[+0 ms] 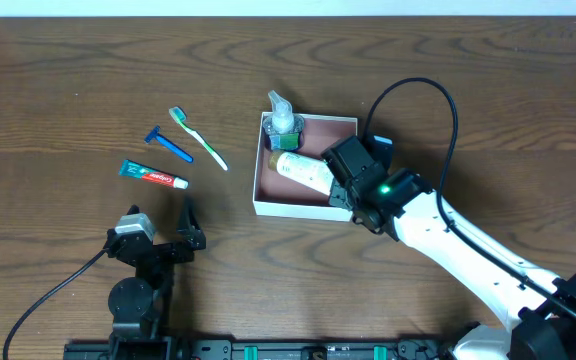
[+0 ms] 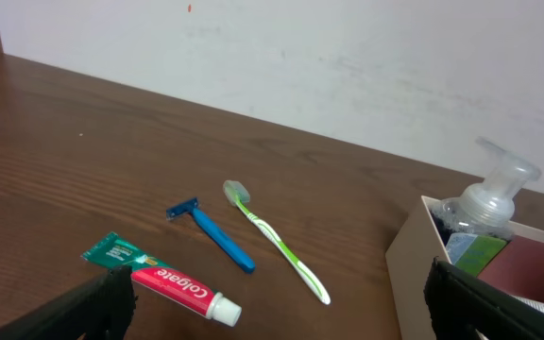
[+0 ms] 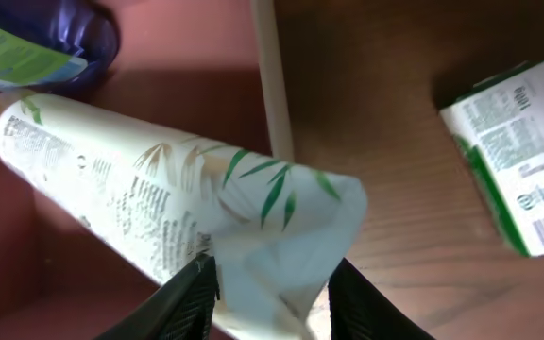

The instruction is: Pack container

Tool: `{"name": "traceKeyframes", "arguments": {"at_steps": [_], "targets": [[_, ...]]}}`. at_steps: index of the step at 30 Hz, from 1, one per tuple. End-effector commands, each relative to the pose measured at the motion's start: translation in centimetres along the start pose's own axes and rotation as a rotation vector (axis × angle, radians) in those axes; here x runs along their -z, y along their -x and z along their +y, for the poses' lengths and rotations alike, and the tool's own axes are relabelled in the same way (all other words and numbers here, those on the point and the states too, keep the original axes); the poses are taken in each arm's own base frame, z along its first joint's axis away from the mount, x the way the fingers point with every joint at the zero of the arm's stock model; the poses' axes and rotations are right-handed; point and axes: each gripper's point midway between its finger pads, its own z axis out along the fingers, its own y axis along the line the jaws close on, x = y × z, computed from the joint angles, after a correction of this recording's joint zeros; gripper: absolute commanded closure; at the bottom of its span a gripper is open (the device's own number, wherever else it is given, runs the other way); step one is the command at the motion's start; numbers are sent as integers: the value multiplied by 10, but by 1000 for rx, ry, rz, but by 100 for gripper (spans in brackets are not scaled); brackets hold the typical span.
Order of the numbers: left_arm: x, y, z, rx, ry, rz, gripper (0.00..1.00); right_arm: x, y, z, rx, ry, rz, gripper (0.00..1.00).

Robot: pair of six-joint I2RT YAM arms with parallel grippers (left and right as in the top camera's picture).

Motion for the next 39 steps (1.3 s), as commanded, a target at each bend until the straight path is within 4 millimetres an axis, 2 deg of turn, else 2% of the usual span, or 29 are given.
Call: {"name": "traceKeyframes", "arguments": {"at_steps": [1,6,18,20,22,32,36,39], "targets": [[-1,-17,8,-12,28,46,2,-4,7,-14,57,-51,-28,62],[-1,-17,8,-12,28,46,2,-5,11,-16,77,-63,-48,71],[-1,-17,8,-12,28,46,2,-8,14,-10,97,-42,-68,72],[-1,-17,8,-12,28,46,2,-8,15,-10,97,-40,-70,81],[-1,-17,8,-12,28,46,2,-8,16,-9,95,-37,-73,99],[-1,-17,8,-12,28,46,2,-10,19,-2,119,-14,-88,99],[-1,-17,8,-12,28,46,2,-6,23,11,174,49,-97,99],[-1,-17,8,-12,28,46,2,6,34,20,208,87,-140,99]]}}
